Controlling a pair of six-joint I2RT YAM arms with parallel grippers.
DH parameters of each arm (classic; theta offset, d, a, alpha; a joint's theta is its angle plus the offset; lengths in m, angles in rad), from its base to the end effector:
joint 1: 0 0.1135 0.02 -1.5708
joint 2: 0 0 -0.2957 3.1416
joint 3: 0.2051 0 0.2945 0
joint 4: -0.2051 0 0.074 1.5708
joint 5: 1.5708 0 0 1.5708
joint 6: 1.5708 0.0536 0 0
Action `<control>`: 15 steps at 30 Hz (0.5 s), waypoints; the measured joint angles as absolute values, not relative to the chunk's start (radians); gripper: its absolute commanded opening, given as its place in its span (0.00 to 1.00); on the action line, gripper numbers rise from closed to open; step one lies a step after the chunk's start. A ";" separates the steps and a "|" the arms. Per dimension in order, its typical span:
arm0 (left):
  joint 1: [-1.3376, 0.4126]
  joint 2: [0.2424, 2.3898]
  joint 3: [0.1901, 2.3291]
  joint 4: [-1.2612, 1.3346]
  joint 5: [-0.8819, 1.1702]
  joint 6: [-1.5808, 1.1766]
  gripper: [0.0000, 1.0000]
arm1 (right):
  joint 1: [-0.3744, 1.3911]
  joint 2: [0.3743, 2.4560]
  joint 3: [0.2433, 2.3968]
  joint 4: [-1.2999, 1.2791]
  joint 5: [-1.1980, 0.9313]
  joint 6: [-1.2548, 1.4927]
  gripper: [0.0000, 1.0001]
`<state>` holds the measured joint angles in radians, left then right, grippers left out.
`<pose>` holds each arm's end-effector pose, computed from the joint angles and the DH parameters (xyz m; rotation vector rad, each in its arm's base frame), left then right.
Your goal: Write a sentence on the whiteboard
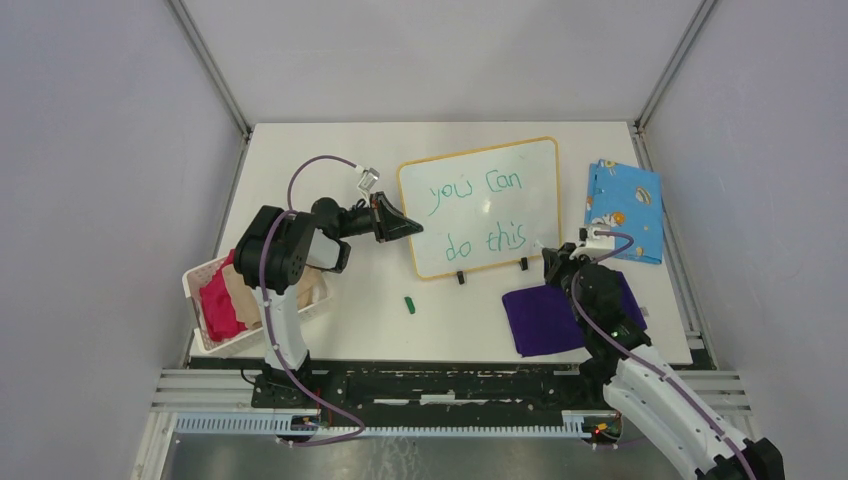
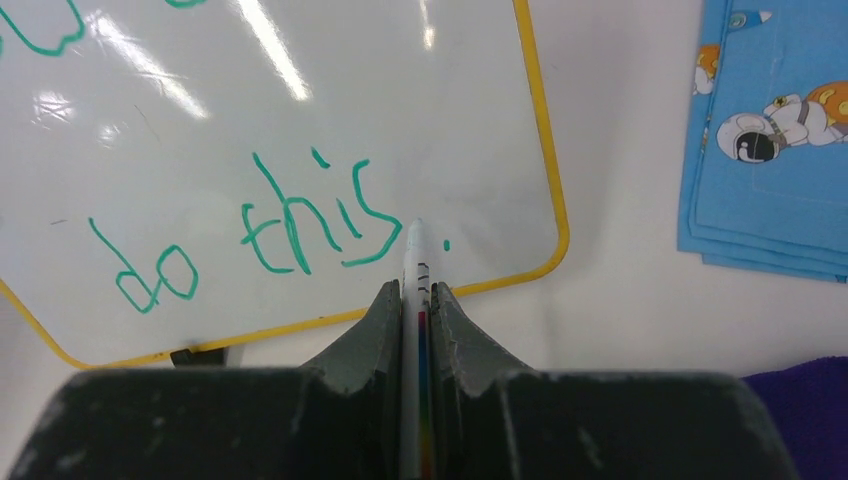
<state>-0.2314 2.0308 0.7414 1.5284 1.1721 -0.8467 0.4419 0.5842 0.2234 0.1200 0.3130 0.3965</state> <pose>0.3596 -0.1355 0.1406 0.6583 1.5837 -1.6023 0.1749 0.0645 0.2011 0.1815 1.8016 0.3146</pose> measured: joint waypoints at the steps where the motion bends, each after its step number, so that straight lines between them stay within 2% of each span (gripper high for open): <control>1: -0.231 2.031 0.741 1.528 1.172 -0.847 0.02 | 0.442 0.566 0.231 0.106 0.312 0.395 0.00; 15: -0.231 2.031 0.742 1.529 1.172 -0.848 0.02 | 0.442 0.427 0.354 -0.100 0.149 0.252 0.00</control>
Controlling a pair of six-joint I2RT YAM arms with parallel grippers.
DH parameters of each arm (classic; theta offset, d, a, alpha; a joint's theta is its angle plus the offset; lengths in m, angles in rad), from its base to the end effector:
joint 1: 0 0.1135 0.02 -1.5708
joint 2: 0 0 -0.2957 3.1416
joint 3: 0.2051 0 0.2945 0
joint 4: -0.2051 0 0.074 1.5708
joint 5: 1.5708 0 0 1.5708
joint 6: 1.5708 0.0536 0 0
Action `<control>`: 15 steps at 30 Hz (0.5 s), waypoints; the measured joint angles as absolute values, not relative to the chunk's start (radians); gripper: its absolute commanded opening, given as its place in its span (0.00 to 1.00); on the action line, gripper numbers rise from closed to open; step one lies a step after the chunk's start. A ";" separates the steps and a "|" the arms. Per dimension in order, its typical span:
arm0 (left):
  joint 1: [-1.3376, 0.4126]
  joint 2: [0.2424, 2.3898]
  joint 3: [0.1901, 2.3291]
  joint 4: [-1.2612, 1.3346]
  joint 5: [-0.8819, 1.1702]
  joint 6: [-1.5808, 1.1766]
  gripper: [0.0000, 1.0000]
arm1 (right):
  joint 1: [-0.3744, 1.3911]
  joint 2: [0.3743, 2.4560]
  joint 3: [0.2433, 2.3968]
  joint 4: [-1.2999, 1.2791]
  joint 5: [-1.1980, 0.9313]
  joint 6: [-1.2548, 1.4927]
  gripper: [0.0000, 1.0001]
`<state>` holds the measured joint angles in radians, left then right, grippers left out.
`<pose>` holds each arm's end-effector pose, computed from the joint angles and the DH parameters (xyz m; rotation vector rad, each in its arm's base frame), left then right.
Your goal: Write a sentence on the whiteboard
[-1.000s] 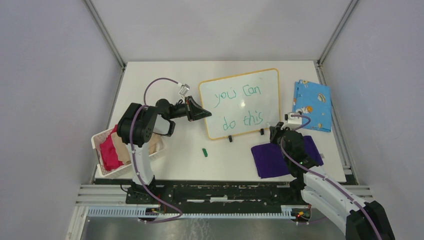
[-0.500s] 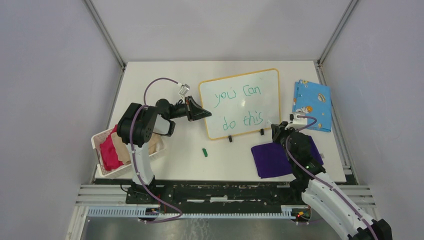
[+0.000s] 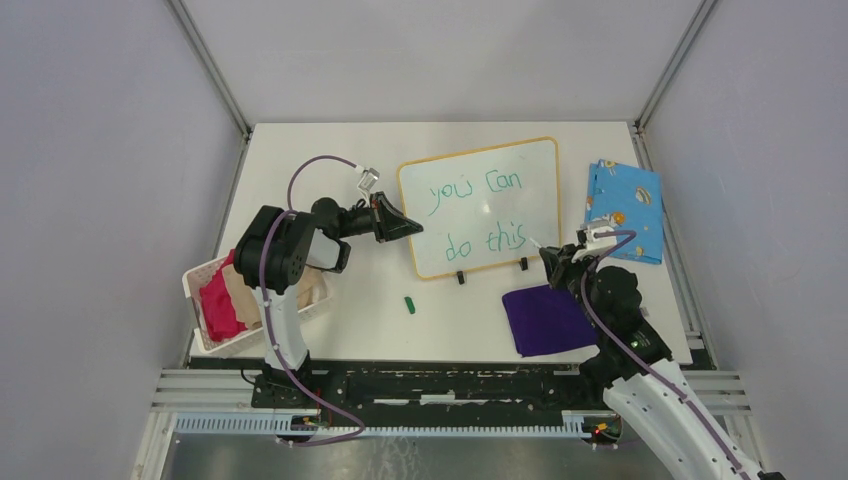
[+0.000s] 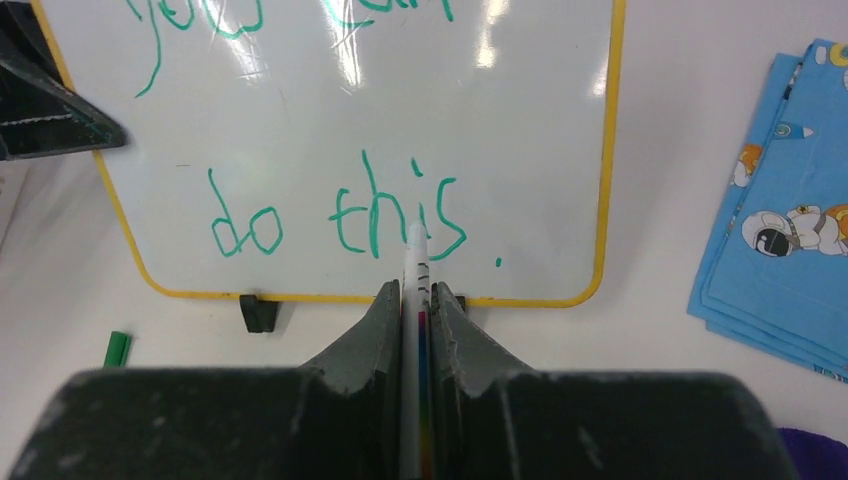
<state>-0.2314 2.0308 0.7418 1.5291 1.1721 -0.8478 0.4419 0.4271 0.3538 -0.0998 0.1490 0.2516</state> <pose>0.3597 -0.1355 0.1407 0.6582 1.5834 -1.6027 0.1552 0.0646 0.2528 -0.0571 1.7561 0.3777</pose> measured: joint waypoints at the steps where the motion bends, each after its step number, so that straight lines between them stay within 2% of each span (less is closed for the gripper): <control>1: -0.231 2.031 0.742 1.530 1.172 -0.848 0.02 | 0.442 0.420 0.360 -0.112 0.132 0.244 0.00; 15: -0.231 2.031 0.747 1.531 1.172 -0.878 0.09 | 0.448 0.384 0.374 -0.199 0.098 0.192 0.00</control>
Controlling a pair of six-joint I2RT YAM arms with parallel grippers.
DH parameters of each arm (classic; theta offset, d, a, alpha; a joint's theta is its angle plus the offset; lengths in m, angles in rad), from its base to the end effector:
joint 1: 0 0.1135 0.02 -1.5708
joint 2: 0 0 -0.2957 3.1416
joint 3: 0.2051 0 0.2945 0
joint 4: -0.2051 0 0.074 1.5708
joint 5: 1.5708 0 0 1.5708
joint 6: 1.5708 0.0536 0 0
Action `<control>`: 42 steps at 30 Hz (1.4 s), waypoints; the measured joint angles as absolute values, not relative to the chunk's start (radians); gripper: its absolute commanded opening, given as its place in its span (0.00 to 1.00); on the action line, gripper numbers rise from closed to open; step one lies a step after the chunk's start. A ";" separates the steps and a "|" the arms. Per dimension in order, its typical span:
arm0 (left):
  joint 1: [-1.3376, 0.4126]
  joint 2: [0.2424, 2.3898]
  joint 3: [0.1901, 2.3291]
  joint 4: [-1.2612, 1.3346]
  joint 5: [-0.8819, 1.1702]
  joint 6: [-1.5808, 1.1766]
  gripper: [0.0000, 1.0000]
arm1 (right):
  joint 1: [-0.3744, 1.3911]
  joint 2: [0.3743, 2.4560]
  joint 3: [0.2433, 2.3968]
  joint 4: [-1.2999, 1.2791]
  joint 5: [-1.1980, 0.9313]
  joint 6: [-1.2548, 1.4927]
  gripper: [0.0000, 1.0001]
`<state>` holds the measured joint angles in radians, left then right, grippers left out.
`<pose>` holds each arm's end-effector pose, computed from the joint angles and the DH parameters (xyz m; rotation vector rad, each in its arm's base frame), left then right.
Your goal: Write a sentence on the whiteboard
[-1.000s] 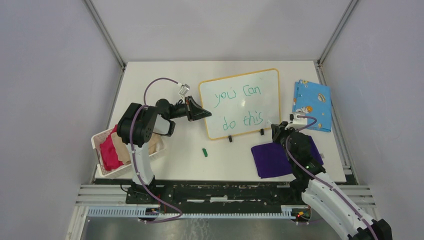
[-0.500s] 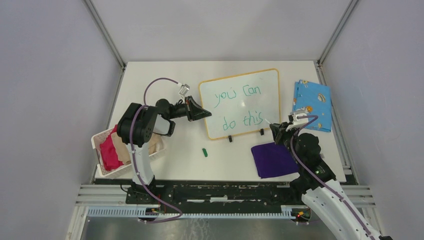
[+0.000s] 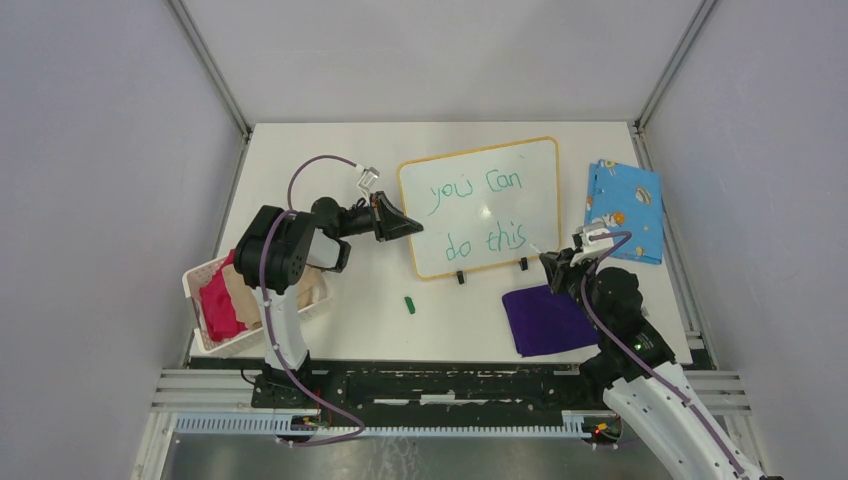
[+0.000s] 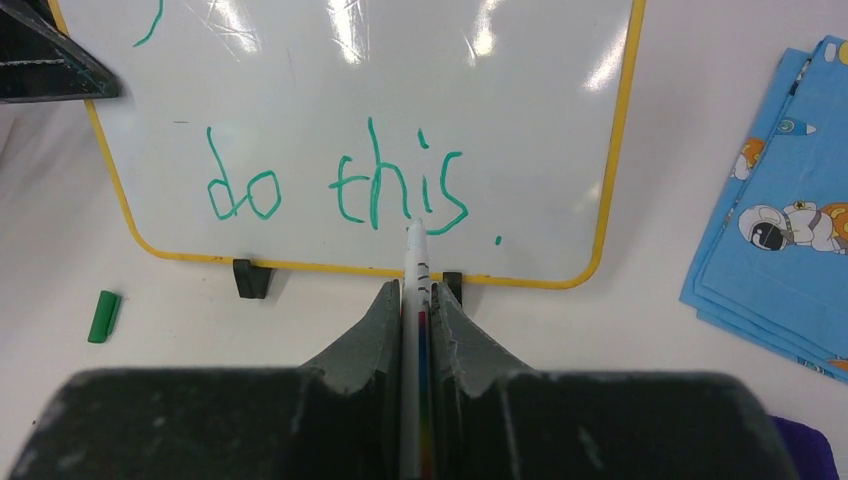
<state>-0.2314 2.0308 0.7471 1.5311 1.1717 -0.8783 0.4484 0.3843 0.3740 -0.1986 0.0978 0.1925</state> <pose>0.3609 -0.1358 0.1421 0.6407 1.5938 -1.6219 0.1459 0.0644 0.2550 -0.1582 1.7871 0.3743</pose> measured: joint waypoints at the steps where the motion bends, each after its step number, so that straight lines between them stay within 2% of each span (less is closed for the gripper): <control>1: -0.231 2.031 0.747 1.531 1.172 -0.879 0.11 | 0.450 0.389 0.378 -0.200 0.098 0.192 0.00; 5: -0.231 2.031 0.747 1.531 1.172 -0.882 0.18 | 0.450 0.398 0.395 -0.200 0.098 0.191 0.00; 13: -0.231 2.031 0.747 1.532 1.169 -0.920 0.22 | 0.450 0.403 0.411 -0.205 0.098 0.188 0.00; 20: -0.232 2.031 0.747 1.530 1.176 -0.957 0.36 | 0.450 0.408 0.411 -0.206 0.098 0.189 0.00; 24: -0.232 2.030 0.746 1.530 1.180 -0.974 0.65 | 0.450 0.405 0.411 -0.210 0.106 0.188 0.00; 25: -0.232 2.030 0.746 1.530 1.180 -0.979 0.88 | 0.450 0.403 0.411 -0.212 0.109 0.188 0.00; 26: -0.231 2.029 0.745 1.529 1.180 -0.984 0.98 | 0.450 0.400 0.411 -0.213 0.111 0.188 0.00; 37: -0.213 1.952 0.697 1.528 1.168 -0.998 1.00 | 0.450 0.381 0.438 -0.228 0.113 0.189 0.00; 42: -0.124 1.827 0.587 1.527 1.095 -0.998 1.00 | 0.451 0.354 0.446 -0.227 0.105 0.188 0.00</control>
<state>-0.1238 1.8271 0.5869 1.5272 1.0946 -0.9981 0.4507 0.3542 0.4461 -0.2268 0.1051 0.1883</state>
